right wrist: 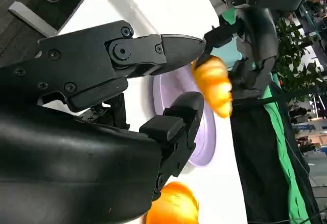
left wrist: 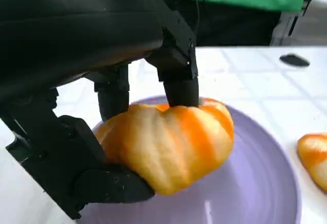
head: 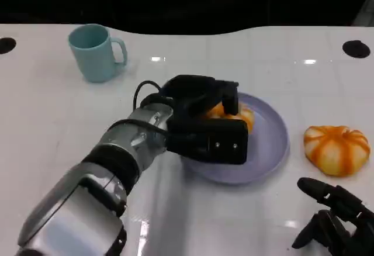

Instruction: Grasp the bread from the table and place it into the plate.

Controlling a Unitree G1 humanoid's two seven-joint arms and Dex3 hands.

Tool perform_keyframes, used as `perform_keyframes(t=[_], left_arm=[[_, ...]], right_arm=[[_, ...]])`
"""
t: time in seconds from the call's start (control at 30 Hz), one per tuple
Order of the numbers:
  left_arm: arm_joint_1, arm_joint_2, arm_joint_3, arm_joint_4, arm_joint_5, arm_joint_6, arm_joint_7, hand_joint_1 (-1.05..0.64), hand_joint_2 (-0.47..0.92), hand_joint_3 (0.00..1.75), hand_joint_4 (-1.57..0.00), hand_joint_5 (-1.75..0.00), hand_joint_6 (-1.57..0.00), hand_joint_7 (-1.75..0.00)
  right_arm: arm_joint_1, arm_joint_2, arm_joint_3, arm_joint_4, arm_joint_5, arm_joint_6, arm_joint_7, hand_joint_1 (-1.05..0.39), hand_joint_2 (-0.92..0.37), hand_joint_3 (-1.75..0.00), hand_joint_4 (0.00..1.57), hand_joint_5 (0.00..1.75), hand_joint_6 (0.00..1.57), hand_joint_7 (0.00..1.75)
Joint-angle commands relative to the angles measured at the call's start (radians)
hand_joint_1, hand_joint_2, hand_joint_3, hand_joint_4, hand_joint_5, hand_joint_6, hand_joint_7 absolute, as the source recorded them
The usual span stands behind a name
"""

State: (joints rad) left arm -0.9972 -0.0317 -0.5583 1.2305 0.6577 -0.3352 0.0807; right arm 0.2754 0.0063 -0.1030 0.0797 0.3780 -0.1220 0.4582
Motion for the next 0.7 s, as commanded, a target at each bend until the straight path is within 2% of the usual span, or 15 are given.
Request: perform_keyframes(t=[0.03,0.1,0.13,0.17,0.23,0.3,0.33,0.43,0.53,0.7], left_arm=[[-0.035,0.007,0.01,0.003,-0.014,0.006,-0.06,-0.27,0.92,0.11,-0.64,-1.02,-0.81,-0.14],[-0.033,0.014,0.004,0.001,-0.007,-0.001,-0.066,-0.28,0.92,0.09,-0.64,-0.98,-0.81,-0.1],[-0.031,0.019,-0.001,0.002,-0.001,-0.007,-0.069,-0.42,0.92,0.11,-0.43,-0.76,-0.6,-0.07],[-0.03,0.023,-0.005,0.002,0.003,-0.011,-0.07,-0.51,0.92,0.12,-0.36,-0.51,-0.47,-0.04],[-0.03,0.025,-0.007,0.001,0.004,-0.013,-0.072,-0.56,0.92,0.13,-0.32,-0.37,-0.39,-0.02],[-0.031,0.036,-0.002,-0.006,-0.006,-0.023,-0.101,-0.57,0.92,0.13,-0.32,-0.33,-0.38,-0.02],[-0.032,0.046,0.006,-0.014,-0.017,-0.032,-0.131,-0.71,0.92,0.25,-0.2,-0.26,-0.31,-0.01],[-0.025,0.069,0.035,-0.04,-0.05,-0.052,-0.186,-0.8,0.92,0.36,-0.13,-0.22,-0.27,-0.01],[-0.003,0.095,0.078,-0.083,-0.099,-0.079,-0.23,-0.78,0.92,0.38,-0.16,-0.24,-0.31,-0.03],[0.097,0.129,0.2,-0.21,-0.266,-0.128,-0.319,-0.67,0.92,0.35,-0.29,-0.28,-0.4,-0.06]], right_arm=[[0.005,-0.004,-0.002,-0.008,0.0,-0.007,-0.006,-0.75,-0.92,-0.29,0.61,1.52,0.91,0.48],[0.005,-0.005,-0.002,-0.009,-0.002,-0.005,-0.007,-0.75,-0.92,-0.29,0.61,1.52,0.91,0.48],[0.004,-0.006,-0.001,-0.01,-0.003,-0.003,-0.008,-0.75,-0.92,-0.29,0.61,1.52,0.91,0.49],[0.004,-0.007,-0.001,-0.011,-0.003,-0.001,-0.009,-0.75,-0.92,-0.29,0.61,1.52,0.91,0.49],[0.004,-0.008,-0.001,-0.012,-0.004,-0.001,-0.009,-0.75,-0.92,-0.29,0.61,1.52,0.91,0.49],[0.005,-0.007,-0.001,-0.012,-0.001,-0.001,-0.009,-0.75,-0.92,-0.3,0.61,1.52,0.91,0.49],[0.006,-0.007,0.0,-0.01,-0.003,-0.005,-0.008,-0.75,-0.92,-0.3,0.61,1.52,0.91,0.49],[0.006,-0.007,0.002,-0.008,-0.005,-0.007,-0.008,-0.76,-0.92,-0.3,0.61,1.52,0.91,0.49],[0.005,-0.002,0.002,-0.005,0.005,-0.006,-0.002,-0.75,-0.92,-0.29,0.6,1.52,0.9,0.49],[0.001,-0.005,0.004,0.0,-0.005,-0.014,-0.003,-0.77,-0.92,-0.29,0.61,1.52,0.91,0.5]])
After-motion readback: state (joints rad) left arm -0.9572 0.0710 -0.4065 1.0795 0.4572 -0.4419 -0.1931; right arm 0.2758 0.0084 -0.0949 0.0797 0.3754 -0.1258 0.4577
